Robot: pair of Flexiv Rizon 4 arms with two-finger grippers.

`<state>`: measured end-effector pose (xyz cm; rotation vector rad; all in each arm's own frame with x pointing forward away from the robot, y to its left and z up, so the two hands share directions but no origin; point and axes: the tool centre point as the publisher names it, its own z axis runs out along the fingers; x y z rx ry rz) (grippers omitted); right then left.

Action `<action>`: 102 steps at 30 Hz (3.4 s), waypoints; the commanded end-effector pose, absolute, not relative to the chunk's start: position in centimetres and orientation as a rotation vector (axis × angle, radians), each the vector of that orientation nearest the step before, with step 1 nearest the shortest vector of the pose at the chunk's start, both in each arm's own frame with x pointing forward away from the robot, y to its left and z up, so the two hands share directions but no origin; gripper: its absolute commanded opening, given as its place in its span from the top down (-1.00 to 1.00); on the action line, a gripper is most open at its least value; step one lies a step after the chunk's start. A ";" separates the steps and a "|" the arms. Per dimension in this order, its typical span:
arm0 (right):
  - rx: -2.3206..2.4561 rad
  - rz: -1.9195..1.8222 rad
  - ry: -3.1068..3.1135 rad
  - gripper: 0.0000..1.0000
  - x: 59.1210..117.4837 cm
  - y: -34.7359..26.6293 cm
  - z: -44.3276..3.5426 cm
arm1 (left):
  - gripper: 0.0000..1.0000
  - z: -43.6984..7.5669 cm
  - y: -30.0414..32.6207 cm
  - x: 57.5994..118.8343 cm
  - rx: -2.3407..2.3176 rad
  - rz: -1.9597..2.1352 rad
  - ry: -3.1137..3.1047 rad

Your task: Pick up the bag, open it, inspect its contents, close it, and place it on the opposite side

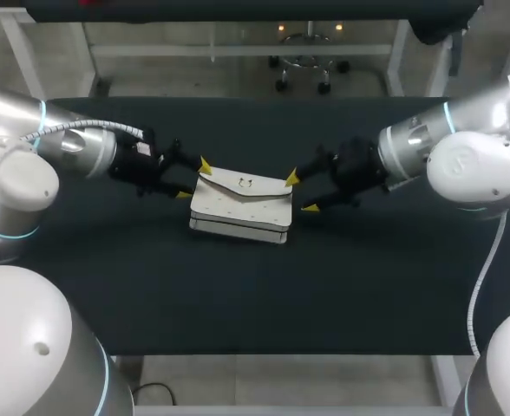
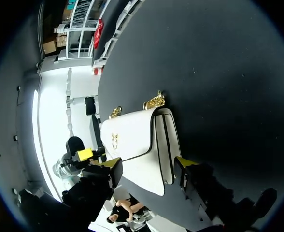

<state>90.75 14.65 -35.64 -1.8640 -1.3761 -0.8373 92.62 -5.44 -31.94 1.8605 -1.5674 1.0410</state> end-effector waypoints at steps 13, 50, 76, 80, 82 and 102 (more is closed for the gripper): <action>-1.721 -0.922 -1.340 -0.26 92.5 15.9 -37.7 | -0.47 -32.4 -5.8 93.6 1.819 1.036 -1.554; -1.705 -0.938 -1.321 0.07 93.6 17.3 -37.5 | 0.04 -35.5 -5.8 95.9 1.812 1.070 -1.406; -1.723 -0.909 -1.313 1.00 93.8 17.6 -38.5 | 1.00 -38.0 -6.1 96.3 1.765 0.965 -1.305; -1.724 -0.901 -1.308 1.00 93.7 17.5 -38.9 | 0.96 -38.6 -6.0 95.9 1.757 0.963 -1.293; -1.723 -0.901 -1.307 0.33 93.8 17.6 -38.8 | 0.16 -37.9 -6.1 95.7 1.743 0.984 -1.309; -1.712 -0.936 -1.308 1.00 93.7 17.7 -37.4 | 1.00 -36.2 -7.2 95.8 1.714 1.033 -1.336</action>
